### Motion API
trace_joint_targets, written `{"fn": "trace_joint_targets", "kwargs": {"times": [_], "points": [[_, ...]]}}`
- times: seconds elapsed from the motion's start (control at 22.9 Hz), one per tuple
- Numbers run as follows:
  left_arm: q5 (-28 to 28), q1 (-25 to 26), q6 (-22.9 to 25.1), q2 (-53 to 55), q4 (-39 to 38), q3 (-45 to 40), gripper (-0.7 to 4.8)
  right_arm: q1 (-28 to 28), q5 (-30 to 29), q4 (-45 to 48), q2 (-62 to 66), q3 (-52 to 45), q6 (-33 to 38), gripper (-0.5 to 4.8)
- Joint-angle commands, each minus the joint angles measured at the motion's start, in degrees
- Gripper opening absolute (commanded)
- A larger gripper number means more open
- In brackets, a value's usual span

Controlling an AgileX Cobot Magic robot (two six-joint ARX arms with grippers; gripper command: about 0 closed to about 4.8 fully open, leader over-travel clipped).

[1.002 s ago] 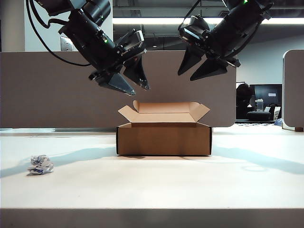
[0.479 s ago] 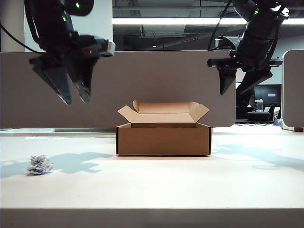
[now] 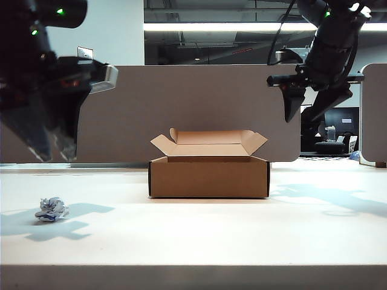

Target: Pick up all the paper balls on the table and put them in the paper box.

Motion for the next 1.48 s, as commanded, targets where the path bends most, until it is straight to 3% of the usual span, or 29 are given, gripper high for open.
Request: {"fn": "trace_joint_targets", "kwargs": {"times": [0.04,0.44,0.87,1.48], "points": [[-0.57,0.0,-1.92,-2.4,7.98,-4.07,2.46,0.04,0.11,0.72,-0.59,0.33,0.0,2.74],[-6.62,-1.29,-5.4,-3.34,24.22,-16.81,2.47,0.04,0.13,0.57,-0.61,0.31,-0.04,2.73],[-10.21,-1.25,-5.81,-3.32,25.62,-17.59,2.46,0.04,0.11,0.61,-0.59,0.31,-0.26,2.7],[-9.99,-1.11,-12.2,-3.21,28.83,-19.82,2.46,0.04,0.09,0.52,-0.61,0.31,-0.26,2.69]]}}
